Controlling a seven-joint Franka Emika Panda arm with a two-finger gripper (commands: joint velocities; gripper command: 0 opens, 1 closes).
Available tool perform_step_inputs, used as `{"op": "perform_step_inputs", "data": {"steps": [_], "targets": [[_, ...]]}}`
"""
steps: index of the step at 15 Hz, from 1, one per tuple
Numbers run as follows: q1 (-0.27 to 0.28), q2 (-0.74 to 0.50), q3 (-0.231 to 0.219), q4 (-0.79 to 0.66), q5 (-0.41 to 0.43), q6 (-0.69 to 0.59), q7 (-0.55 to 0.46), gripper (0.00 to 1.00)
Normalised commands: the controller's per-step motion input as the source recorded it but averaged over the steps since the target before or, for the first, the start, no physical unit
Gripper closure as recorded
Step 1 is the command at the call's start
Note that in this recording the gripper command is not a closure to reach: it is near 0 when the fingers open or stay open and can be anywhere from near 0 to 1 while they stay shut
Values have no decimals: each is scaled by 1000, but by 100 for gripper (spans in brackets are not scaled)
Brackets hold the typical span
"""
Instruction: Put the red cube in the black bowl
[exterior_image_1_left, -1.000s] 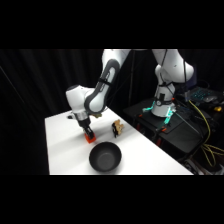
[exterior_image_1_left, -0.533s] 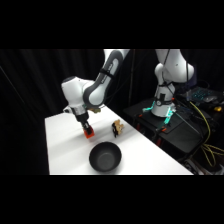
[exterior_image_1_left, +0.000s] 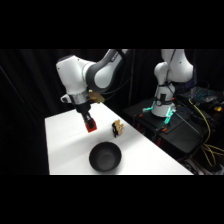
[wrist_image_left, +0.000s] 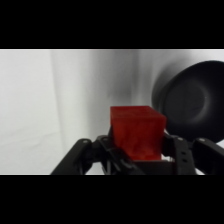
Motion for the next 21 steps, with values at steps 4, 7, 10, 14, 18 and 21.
{"op": "perform_step_inputs", "data": {"steps": [4,7,10,14,18,21], "targets": [[224,-283,63,-288,-43,-16,352,100],[210,-97,66,-157,-82,78,314,100],[126,15,49,-63,-89,159,169,100],[-19,119,22,14,-69,339,-94,100],[-68,165,-10,66,-43,276,-156,0],[-53,65,-21,88,-49,123,-120,0]]}}
